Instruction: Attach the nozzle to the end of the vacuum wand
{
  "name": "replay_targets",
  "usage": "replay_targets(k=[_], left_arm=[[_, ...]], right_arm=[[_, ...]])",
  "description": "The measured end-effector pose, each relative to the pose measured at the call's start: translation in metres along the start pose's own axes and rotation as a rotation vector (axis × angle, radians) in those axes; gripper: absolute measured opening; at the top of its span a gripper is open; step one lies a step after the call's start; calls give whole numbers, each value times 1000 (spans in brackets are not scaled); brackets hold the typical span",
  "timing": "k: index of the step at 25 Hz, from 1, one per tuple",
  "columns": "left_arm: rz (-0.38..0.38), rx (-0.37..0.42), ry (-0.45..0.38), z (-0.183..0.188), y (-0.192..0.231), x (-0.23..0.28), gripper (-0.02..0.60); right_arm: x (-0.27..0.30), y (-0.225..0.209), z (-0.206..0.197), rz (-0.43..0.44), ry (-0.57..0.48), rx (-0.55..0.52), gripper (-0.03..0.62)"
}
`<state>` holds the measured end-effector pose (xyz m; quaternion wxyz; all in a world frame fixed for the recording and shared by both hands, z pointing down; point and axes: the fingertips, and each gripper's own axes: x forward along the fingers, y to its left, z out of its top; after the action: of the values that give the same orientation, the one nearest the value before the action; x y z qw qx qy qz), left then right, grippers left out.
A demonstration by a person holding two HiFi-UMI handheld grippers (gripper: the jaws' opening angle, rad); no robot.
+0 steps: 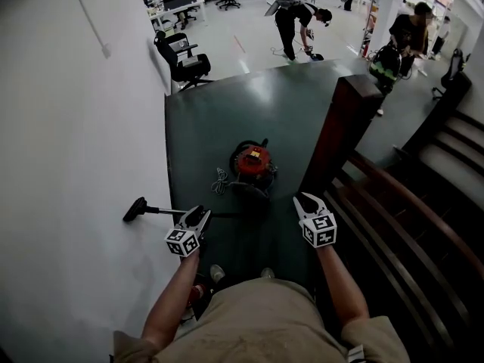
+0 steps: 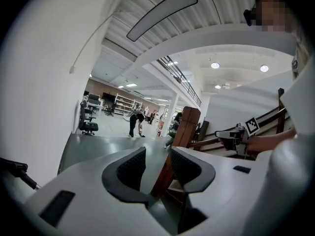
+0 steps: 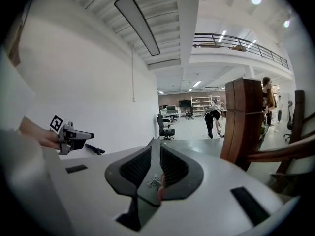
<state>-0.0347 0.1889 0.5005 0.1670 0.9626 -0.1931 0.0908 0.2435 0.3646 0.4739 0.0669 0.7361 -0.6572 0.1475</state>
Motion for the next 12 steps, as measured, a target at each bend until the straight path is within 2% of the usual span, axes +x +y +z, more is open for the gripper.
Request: replay_targets(k=[12], left_arm=[[-25, 19, -2, 4, -20, 4, 167]], right_arm=[[-14, 9, 27, 29, -101, 31, 49]])
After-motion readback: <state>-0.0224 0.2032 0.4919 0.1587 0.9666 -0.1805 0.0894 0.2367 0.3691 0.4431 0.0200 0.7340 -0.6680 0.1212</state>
